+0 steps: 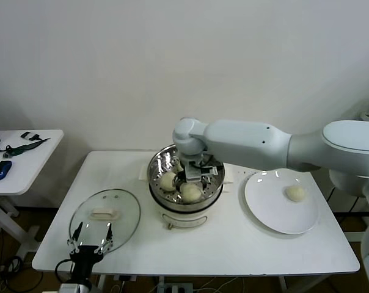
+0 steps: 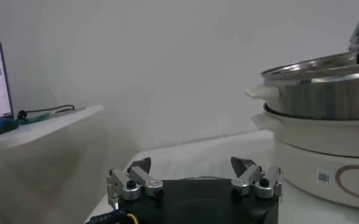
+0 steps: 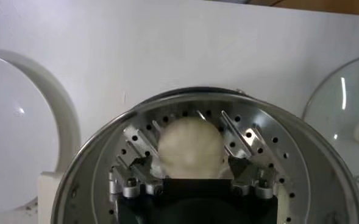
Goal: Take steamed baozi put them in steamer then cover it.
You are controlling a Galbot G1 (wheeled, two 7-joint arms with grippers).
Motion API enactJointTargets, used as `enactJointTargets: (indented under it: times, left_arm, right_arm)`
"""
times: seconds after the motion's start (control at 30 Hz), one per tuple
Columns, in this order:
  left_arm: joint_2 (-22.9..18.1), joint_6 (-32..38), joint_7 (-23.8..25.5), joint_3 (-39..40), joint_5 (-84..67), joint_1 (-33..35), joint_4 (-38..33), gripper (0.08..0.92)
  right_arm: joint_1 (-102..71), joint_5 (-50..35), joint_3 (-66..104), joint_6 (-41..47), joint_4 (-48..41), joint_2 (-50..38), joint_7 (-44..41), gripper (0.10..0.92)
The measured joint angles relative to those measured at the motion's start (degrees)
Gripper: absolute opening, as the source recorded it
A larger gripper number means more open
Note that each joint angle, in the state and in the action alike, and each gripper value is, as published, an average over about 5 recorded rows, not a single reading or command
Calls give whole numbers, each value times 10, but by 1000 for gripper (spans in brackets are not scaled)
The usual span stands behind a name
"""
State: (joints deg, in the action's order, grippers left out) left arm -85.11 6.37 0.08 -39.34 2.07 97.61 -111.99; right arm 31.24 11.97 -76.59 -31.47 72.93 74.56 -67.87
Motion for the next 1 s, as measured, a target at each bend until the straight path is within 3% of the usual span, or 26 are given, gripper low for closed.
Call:
enactJointTargets:
  times: [0.3,0.73,1.0]
  left_arm:
    - [0,-5,-1,10,8,-4,-2,823]
    - [6,-10,1,23,23,-14,-4,823]
    - [11,-7,2,22,24,-8,-1,823]
  right_arm:
    - [38,-36,6,36,-6,-51,22,823]
    - [85,-177,-32,275,17,-222,68,823]
    - [35,-201,-4,328,-20,-323,55,823]
